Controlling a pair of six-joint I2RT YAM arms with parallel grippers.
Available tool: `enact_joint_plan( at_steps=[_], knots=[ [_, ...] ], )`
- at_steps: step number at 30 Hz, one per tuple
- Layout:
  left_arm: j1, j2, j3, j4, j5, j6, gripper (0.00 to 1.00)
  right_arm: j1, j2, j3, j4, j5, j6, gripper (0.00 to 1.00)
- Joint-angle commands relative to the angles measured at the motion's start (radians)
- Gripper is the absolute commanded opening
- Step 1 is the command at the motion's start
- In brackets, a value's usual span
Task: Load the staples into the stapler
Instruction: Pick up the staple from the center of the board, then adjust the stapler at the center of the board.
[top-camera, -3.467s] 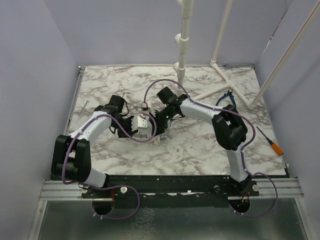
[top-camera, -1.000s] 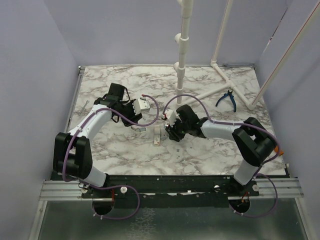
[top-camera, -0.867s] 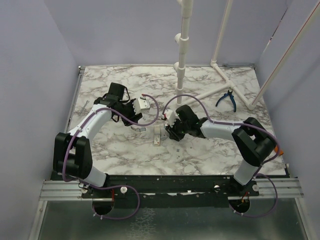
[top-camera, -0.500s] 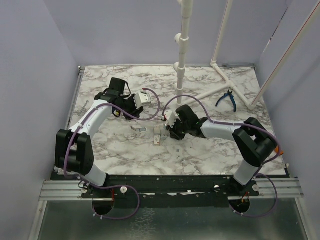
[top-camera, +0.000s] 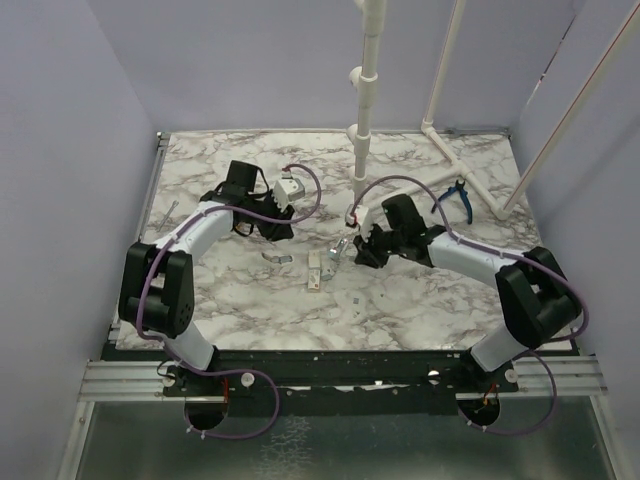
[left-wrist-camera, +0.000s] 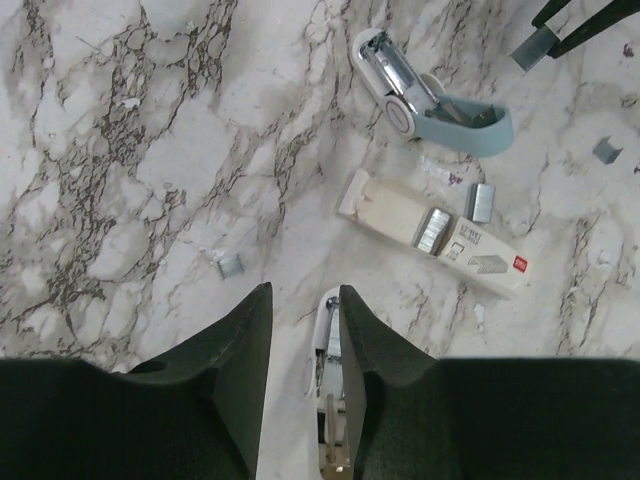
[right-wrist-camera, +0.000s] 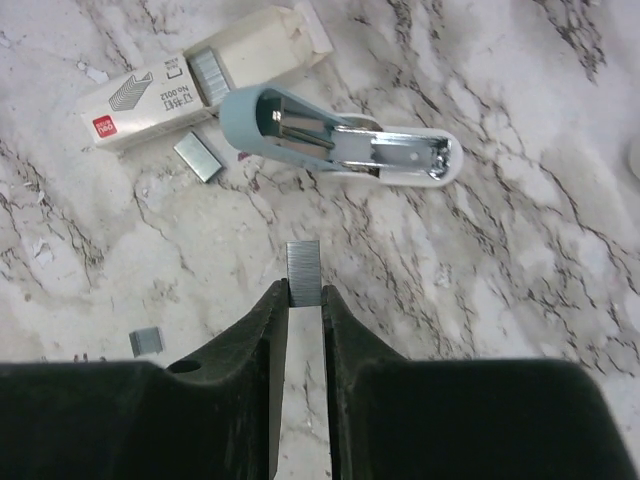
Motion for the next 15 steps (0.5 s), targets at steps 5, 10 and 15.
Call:
enact_joint_plan(
  at_steps=[5, 10, 15],
  knots=[
    [-0.164, -0.041, -0.03, 0.129, 0.002, -0.218, 0.34, -0.151, -0.143, -0.025, -0.139, -0.112, -0.083, 0.2],
    [-0.29, 0.007, 0.003, 0.132, -0.106, -0.356, 0.35, -0.234, -0.213, -0.043, -0.175, -0.108, -0.098, 0.2],
    [-0.385, 0.04, 0.018, 0.123, -0.263, -0.456, 0.35, -0.275, -0.252, -0.071, -0.166, -0.101, -0.088, 0.2]
  ],
)
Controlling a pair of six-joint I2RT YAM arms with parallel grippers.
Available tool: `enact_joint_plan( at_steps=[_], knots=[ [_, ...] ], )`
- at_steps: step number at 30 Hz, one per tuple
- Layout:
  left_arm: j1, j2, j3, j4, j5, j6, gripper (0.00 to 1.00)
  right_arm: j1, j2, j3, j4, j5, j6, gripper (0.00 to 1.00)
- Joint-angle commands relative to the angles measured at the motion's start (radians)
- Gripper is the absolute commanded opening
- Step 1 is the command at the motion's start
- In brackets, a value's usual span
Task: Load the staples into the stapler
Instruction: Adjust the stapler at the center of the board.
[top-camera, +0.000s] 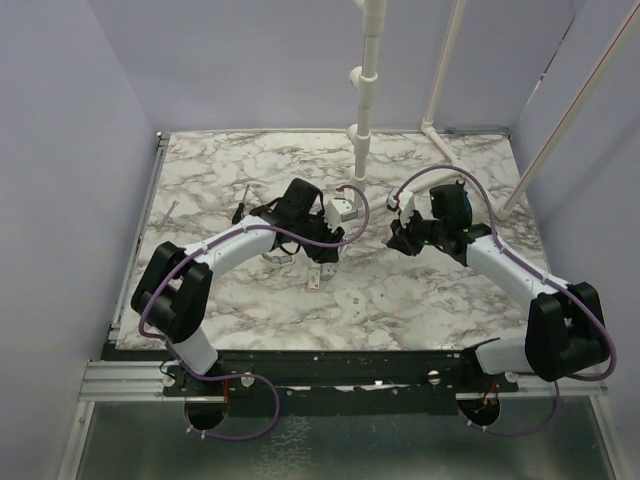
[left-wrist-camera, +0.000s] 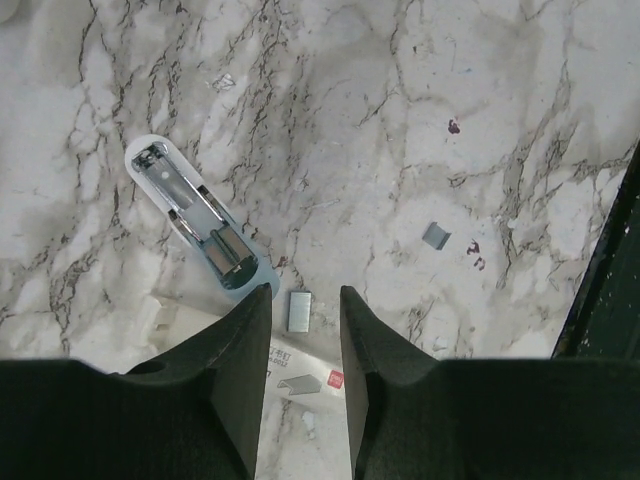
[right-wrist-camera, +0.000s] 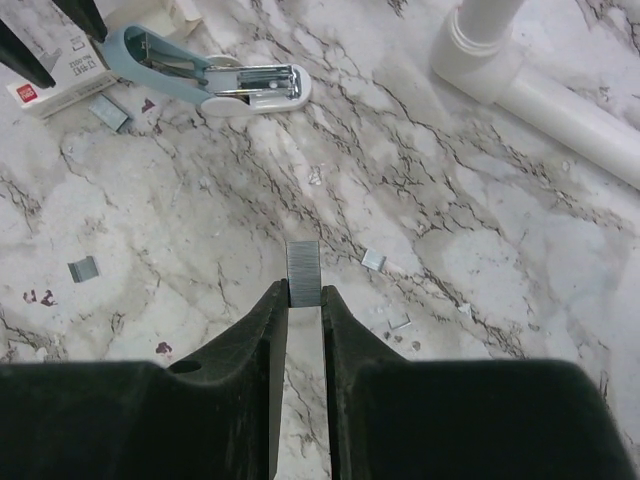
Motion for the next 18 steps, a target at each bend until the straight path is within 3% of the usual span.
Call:
enact_joint_plan(
  at_steps=[1, 9, 18],
  knots=[
    [-0.061, 0.036, 0.035, 0.006, -0.195, -0.142, 0.35, -0.026, -0.033, -0.035, -0.035, -0.025, -0.007, 0.2],
    [-0.093, 0.094, 0.073, 0.008, -0.299, -0.172, 0.35, -0.035, -0.029, -0.036, -0.034, -0.043, -0.005, 0.2],
    [-0.096, 0.071, 0.089, -0.016, -0.225, -0.076, 0.35, -0.035, -0.023, -0.038, -0.026, -0.06, -0.012, 0.2]
  ],
)
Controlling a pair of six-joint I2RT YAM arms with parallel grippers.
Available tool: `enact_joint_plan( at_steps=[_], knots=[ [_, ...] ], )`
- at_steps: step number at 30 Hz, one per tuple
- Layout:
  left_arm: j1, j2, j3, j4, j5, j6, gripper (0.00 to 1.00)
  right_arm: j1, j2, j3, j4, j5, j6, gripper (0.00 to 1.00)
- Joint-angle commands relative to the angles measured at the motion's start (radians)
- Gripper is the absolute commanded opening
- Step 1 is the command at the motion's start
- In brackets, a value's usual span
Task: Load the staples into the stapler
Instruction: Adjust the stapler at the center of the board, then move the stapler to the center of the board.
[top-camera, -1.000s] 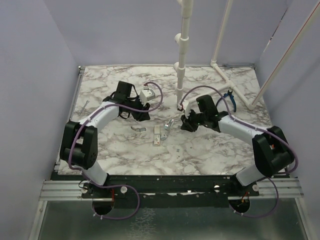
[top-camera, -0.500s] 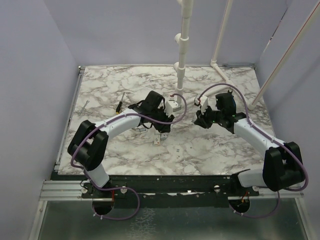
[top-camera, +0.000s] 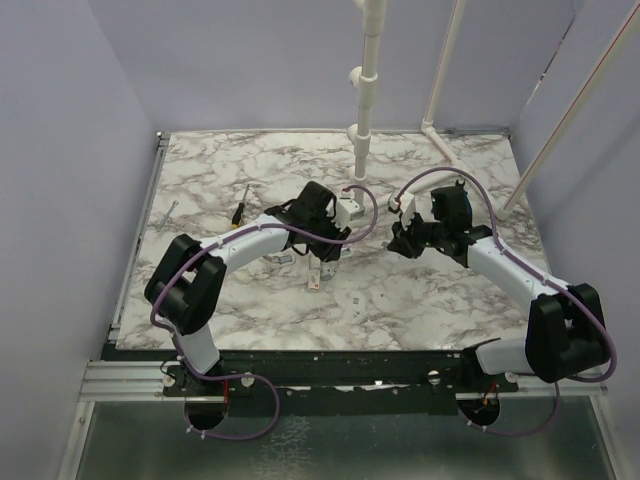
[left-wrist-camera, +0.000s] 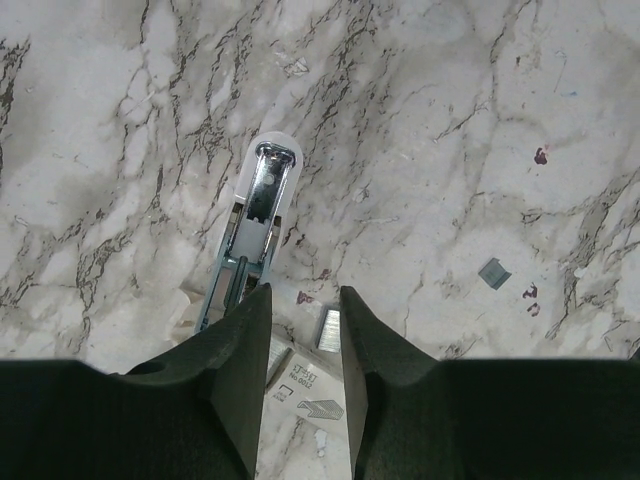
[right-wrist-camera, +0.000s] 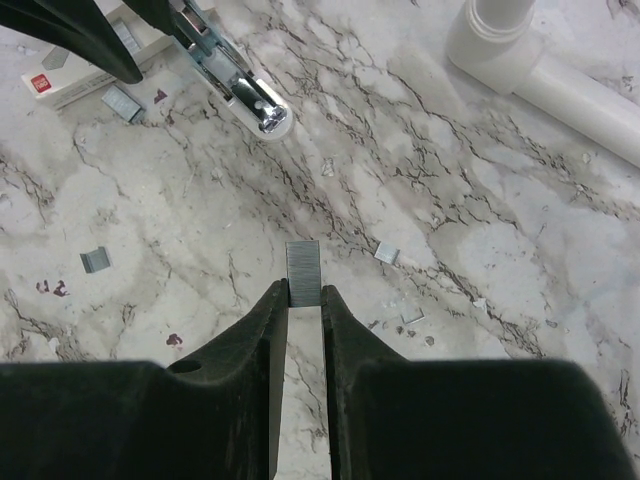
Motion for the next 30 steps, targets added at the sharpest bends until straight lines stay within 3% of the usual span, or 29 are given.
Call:
enact_joint_plan(
  at_steps=[1, 7, 17, 30],
  knots=[
    [-0.006, -0.029, 0.037, -0.023, 0.029, 0.08, 0.35, -0.004, -0.001, -0.01, -0.019, -0.046, -0.015, 0.2],
    [-0.004, -0.075, 0.051, -0.082, -0.002, 0.178, 0.35, -0.004, 0.037, 0.02, -0.053, -0.11, -0.064, 0.2],
    [0.084, -0.143, 0.034, -0.121, 0.08, 0.307, 0.38, 0.044, 0.204, 0.175, -0.131, -0.167, -0.182, 0.2],
    [0.112, -0.095, -0.003, -0.116, 0.195, 0.485, 0.46, 0.054, 0.289, 0.244, -0.155, -0.19, -0.208, 0.2]
  ],
)
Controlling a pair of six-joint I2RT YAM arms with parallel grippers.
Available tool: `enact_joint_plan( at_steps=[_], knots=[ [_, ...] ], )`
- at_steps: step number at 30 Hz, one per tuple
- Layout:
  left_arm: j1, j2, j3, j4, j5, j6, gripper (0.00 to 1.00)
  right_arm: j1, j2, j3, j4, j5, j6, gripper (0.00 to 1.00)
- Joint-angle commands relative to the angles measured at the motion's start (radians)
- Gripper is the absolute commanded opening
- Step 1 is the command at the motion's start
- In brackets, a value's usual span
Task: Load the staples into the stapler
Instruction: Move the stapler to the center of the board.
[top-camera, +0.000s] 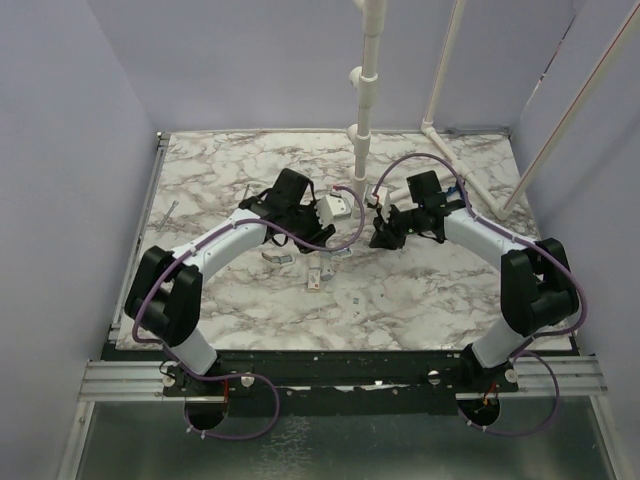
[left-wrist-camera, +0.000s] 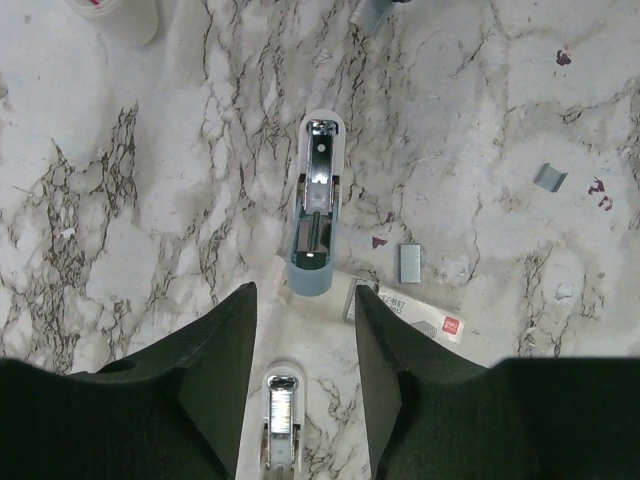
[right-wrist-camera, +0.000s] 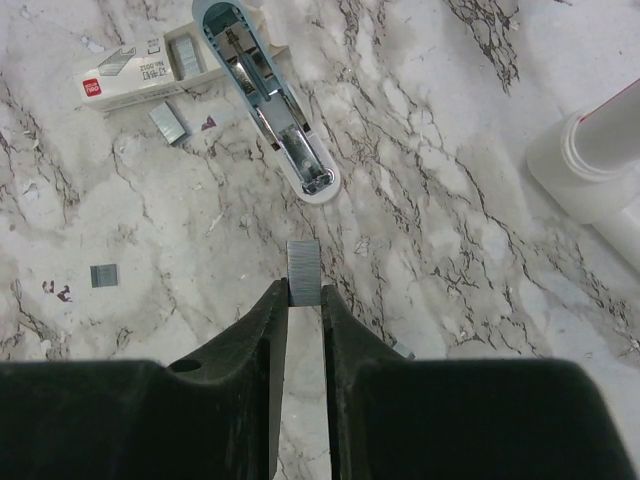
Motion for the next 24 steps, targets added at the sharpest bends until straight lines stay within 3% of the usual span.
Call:
enact_joint_plan(
  at_steps=[1, 11, 24],
  knots=[
    [0.001, 0.031, -0.009, -0.013, 0.066, 0.074, 0.46, 0.002, 0.003, -0.001, -0.026, -0.03, -0.022, 0.2],
    [0.002, 0.103, 0.005, -0.017, 0.057, 0.131, 0.44, 0.001, -0.008, -0.029, -0.006, -0.046, 0.005, 0.2],
    [0.002, 0.14, 0.011, -0.015, 0.135, 0.152, 0.24, 0.001, -0.026, -0.047, -0.018, -0.029, 0.007, 0.2]
  ],
)
